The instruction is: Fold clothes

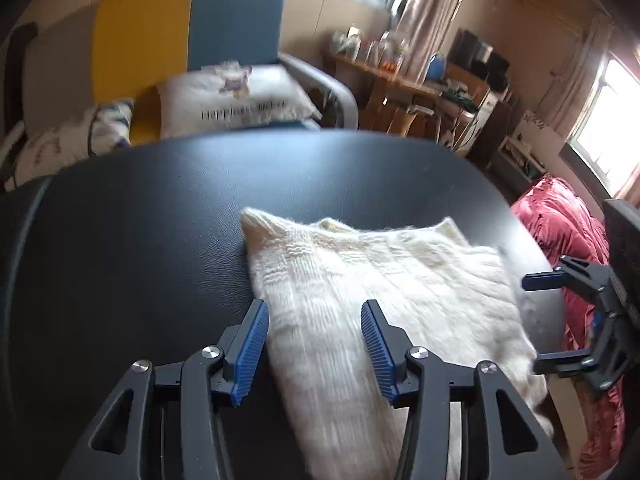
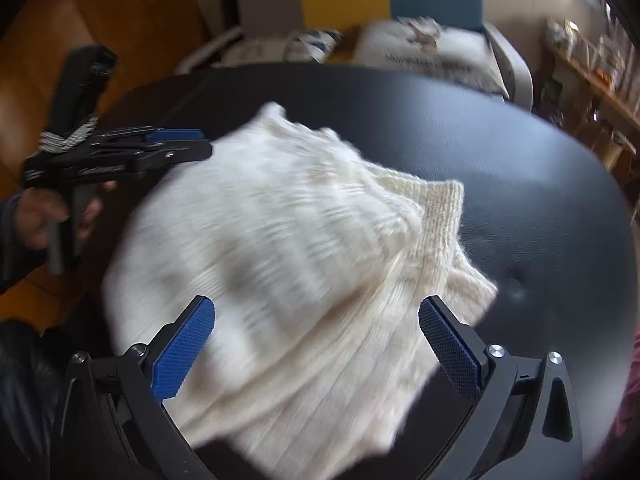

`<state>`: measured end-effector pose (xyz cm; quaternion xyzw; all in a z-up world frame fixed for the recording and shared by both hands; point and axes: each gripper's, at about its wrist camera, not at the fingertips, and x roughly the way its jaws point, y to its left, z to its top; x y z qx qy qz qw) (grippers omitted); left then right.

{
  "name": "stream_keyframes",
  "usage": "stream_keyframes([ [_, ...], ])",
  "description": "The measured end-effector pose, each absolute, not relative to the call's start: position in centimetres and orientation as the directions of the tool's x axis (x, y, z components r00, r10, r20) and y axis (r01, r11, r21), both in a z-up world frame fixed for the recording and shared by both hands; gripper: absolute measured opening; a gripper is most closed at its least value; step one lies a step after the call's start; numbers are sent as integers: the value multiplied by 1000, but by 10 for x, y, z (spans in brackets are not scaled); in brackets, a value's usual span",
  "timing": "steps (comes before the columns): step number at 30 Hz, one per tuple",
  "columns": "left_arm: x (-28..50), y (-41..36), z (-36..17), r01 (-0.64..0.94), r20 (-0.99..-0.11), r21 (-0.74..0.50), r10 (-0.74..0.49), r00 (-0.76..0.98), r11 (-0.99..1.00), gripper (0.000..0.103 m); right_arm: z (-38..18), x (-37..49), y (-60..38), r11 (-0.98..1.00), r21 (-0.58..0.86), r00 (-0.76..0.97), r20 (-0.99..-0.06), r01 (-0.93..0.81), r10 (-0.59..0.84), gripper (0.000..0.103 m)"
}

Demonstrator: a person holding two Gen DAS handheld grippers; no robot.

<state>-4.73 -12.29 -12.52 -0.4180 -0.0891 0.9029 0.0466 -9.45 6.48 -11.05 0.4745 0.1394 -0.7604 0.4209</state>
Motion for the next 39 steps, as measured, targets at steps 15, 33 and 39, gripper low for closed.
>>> stream_keyframes([
  [15, 4, -89, -141, -137, -760, -30, 111, -641, -990, 54, -170, -39, 27, -698, 136, -214, -896, 703, -390, 103],
  [33, 71, -132, -144, -123, -751, -123, 173, -637, -985, 53, -159, -40, -62, -687, 219, -188, -865, 693, -466, 103],
  [39, 64, -184, -120, -30, -676, -323, 253, -692, -946, 53, -159, -63, -50, -714, 347, -182, -815, 608, -551, 103],
])
